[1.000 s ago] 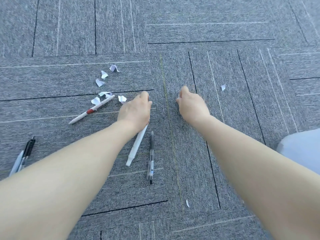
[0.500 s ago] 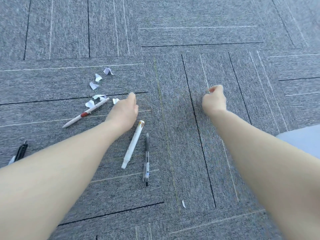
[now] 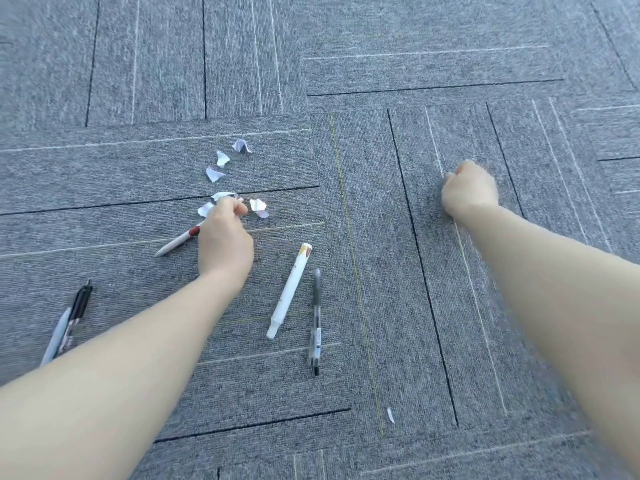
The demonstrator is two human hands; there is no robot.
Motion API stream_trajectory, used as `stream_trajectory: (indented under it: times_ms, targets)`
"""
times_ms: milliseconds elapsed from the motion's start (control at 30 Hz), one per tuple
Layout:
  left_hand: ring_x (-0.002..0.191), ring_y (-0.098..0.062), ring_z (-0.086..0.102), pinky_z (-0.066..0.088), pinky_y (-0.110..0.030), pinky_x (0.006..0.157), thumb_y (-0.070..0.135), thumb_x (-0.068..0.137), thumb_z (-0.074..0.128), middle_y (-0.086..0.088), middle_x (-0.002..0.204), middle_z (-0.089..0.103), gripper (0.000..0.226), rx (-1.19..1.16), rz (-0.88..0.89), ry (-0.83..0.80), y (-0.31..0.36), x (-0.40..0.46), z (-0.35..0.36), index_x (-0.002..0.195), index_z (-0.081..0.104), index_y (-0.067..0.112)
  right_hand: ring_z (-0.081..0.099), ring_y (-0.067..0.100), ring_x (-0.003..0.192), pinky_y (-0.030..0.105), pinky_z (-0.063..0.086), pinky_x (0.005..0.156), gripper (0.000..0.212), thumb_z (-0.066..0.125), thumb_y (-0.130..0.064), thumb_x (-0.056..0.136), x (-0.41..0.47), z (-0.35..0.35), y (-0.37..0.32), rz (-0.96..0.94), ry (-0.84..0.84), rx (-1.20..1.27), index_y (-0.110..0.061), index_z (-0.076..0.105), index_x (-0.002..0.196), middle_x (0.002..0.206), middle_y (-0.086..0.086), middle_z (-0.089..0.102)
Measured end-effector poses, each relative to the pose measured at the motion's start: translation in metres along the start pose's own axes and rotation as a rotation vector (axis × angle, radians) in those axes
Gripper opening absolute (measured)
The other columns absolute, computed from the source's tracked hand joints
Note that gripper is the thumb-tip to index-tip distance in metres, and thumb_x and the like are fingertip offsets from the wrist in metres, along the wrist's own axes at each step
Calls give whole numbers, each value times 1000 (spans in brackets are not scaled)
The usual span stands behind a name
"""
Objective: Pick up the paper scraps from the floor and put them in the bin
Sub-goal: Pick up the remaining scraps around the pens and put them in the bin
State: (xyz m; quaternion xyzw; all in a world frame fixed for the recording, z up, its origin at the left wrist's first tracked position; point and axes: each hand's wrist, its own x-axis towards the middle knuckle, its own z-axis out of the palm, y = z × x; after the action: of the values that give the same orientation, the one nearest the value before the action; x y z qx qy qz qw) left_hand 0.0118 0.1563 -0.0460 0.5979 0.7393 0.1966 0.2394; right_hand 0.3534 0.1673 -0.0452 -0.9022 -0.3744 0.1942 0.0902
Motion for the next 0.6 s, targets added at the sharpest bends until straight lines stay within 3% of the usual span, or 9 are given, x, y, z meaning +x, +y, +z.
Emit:
stream_trajectory:
  times_ms: [67,133,200,300,333,400,500,600]
  targets:
    - [89,-26,50,30,-30,70,-2,92,35,-12,105,60,27,15,-15,-6,4,1,2,107,54,10,56,25,83,43,51,73,19,40,-22,101,-7,0,-1,-31,-34,102,-6,51,99,99,13,58]
    - [82,-24,47,31,-31,68,-2,91,34,-12,98,59,27,11,-1,-10,8,3,4,106,54,10,44,18,67,32,40,57,23,37,-23,102,-25,6,-11,-109,-107,260,-11,47,84,84,6,52]
    - [81,-23,46,31,-32,67,0,92,33,-11,92,58,26,-13,18,-6,12,6,4,105,54,9,37,17,60,30,32,51,33,36,-28,102,-55,15,-35,-216,-225,396,-15,41,72,70,3,44]
    - [79,-23,48,29,-31,63,7,98,29,-7,88,54,25,-92,-18,-5,11,12,-1,102,54,10,32,12,46,23,28,43,42,38,-34,102,-97,36,-82,-388,-378,394,-14,43,65,58,-1,42]
    - [78,-22,48,29,-30,63,11,100,28,-6,88,55,26,-125,-36,-5,7,15,-4,101,54,10,35,13,47,24,31,46,41,38,-32,102,-108,43,-98,-455,-404,337,-10,49,69,59,-1,45]
    - [76,-22,49,34,-34,63,17,101,27,-10,90,57,27,-205,-92,-11,-6,20,-8,98,54,12,46,18,57,28,35,53,28,38,-22,102,-121,56,-127,-574,-419,181,-7,61,95,72,1,57]
    - [74,-28,53,48,-46,69,22,100,28,-18,93,61,27,-300,-201,-8,-25,28,-14,89,52,17,54,29,74,33,38,59,31,38,-13,98,-133,72,-152,-703,-404,-14,-19,47,127,85,4,60]
    - [80,-37,58,50,-53,76,30,95,28,-17,87,60,29,-374,-250,-13,-36,32,-20,80,51,24,50,27,62,34,35,52,29,40,-25,100,-140,85,-162,-767,-403,-100,-20,36,128,69,5,52]
